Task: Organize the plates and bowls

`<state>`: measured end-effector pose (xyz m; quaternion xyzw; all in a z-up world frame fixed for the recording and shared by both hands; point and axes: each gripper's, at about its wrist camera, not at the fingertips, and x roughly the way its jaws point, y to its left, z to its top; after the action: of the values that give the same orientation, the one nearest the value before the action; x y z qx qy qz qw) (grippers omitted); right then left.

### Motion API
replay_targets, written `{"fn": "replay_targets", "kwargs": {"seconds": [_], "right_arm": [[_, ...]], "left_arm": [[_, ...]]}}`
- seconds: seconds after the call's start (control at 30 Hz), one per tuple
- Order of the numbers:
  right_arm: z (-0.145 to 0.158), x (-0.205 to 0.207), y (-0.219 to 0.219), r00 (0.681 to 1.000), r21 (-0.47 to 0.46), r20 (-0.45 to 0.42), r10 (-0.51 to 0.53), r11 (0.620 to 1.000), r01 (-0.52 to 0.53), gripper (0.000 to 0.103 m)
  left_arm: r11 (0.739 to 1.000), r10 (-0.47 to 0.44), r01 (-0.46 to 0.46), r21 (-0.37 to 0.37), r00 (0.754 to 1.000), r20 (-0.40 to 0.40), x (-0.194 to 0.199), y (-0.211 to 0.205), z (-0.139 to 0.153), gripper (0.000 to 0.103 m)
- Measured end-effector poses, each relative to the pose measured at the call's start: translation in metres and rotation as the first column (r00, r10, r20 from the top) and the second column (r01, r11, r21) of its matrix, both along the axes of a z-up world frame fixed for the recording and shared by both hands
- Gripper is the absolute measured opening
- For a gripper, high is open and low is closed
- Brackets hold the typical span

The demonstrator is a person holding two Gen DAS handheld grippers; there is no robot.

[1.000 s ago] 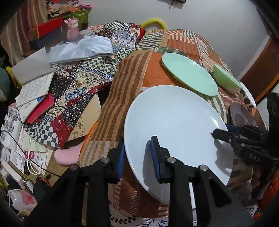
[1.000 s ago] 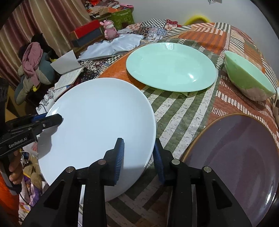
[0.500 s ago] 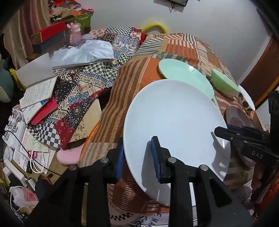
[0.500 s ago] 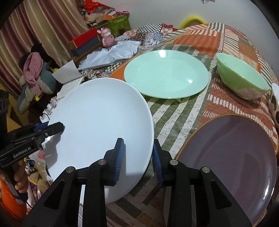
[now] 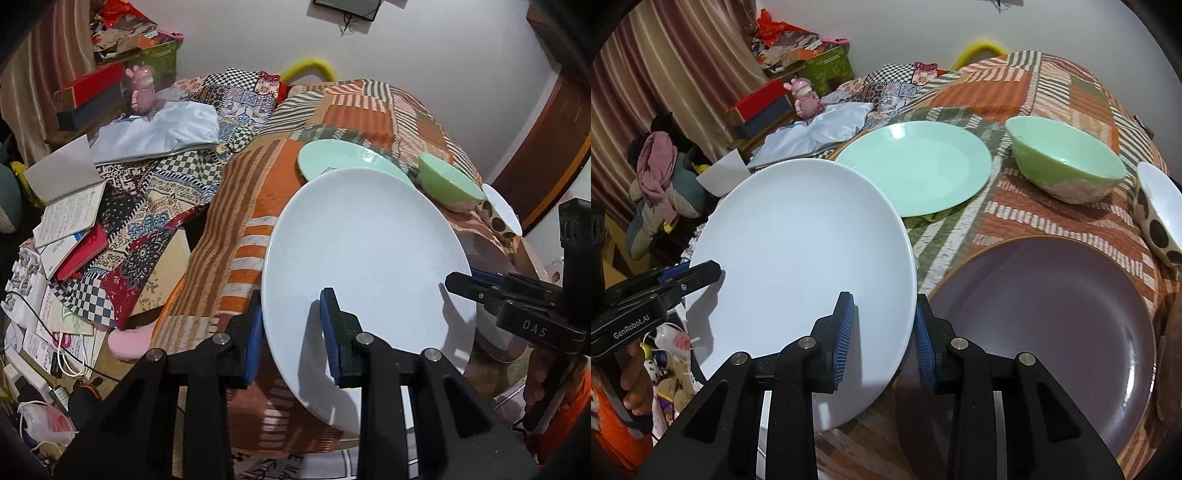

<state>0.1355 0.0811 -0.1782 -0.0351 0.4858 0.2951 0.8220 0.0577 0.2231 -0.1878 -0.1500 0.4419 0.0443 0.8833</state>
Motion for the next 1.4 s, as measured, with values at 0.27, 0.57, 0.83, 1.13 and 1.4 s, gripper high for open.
{"fn": "replay_targets", "kwargs": {"seconds": [0.27,0.57,0.83,1.13,1.4], "right_arm": [[0.007,0.001,-0.023,0.999,0.009,0.014,-0.039,0.999,0.039,0.03],[0.013,-0.003,-0.049,0.995,0.015,0.031,-0.091,0.996,0.09,0.03],[0.015,-0.007,-0.078,0.989,0.014,0.033,-0.142,0.99,0.142,0.03],[0.016,-0.009,-0.109,0.977,0.012,0.033,-0.211,0.977,0.211,0.03],[0.01,-0.014,-0.131,0.963,0.007,0.016,-0.271,0.963,0.271,0.03]], "left_arm": [[0.999,-0.033,0.032,0.007,0.999,0.015,0.008,-0.023,0.008,0.028],[0.997,-0.077,0.077,0.009,0.997,0.021,0.02,-0.051,0.013,0.028],[0.992,-0.123,0.123,0.01,0.992,0.034,0.031,-0.077,0.017,0.028],[0.982,-0.188,0.189,0.003,0.981,0.034,0.047,-0.108,0.015,0.028],[0.97,-0.243,0.243,-0.003,0.97,0.004,0.064,-0.132,0.006,0.028]]}}
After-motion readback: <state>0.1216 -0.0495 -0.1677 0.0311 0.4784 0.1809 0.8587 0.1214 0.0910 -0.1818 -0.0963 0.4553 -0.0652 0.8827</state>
